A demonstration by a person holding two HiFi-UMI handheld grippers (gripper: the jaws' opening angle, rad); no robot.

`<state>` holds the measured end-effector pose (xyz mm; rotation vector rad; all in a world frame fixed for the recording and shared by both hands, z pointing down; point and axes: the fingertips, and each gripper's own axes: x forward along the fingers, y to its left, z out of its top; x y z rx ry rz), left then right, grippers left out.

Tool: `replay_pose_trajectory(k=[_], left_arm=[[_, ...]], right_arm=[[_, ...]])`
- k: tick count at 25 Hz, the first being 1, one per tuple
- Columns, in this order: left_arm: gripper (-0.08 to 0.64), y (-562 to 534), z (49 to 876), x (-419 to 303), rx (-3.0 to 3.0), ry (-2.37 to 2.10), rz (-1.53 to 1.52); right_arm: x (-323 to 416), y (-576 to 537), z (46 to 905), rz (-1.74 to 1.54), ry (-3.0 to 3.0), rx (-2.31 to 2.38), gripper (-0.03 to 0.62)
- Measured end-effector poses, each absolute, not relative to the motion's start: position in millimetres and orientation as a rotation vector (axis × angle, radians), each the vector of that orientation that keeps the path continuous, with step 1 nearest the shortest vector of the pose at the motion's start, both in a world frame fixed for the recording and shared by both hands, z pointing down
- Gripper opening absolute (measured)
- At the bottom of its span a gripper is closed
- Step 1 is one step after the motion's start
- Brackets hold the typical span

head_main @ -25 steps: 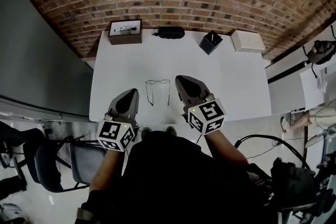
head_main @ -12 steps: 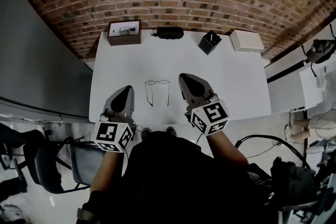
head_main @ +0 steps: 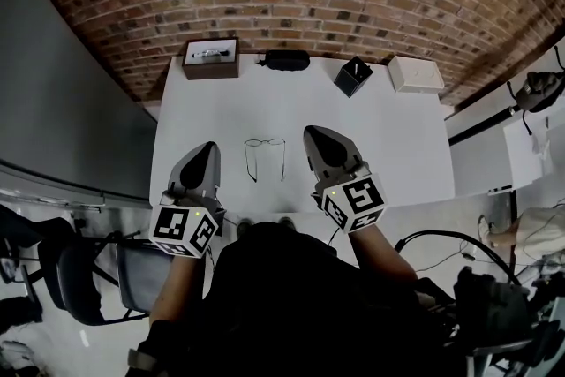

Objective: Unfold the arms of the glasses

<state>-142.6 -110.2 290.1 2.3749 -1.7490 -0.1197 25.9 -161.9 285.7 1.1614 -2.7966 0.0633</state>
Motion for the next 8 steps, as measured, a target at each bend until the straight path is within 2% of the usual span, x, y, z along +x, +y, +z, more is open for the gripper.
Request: replay_pose_trajectory(k=[8], left_arm=[[0.011,-108.1,296.2,-141.0,2.358,-1.747,-0.128]], right_arm=[[28.4,-161.7,287.0,0.061,-2.801,1.182,0.009]])
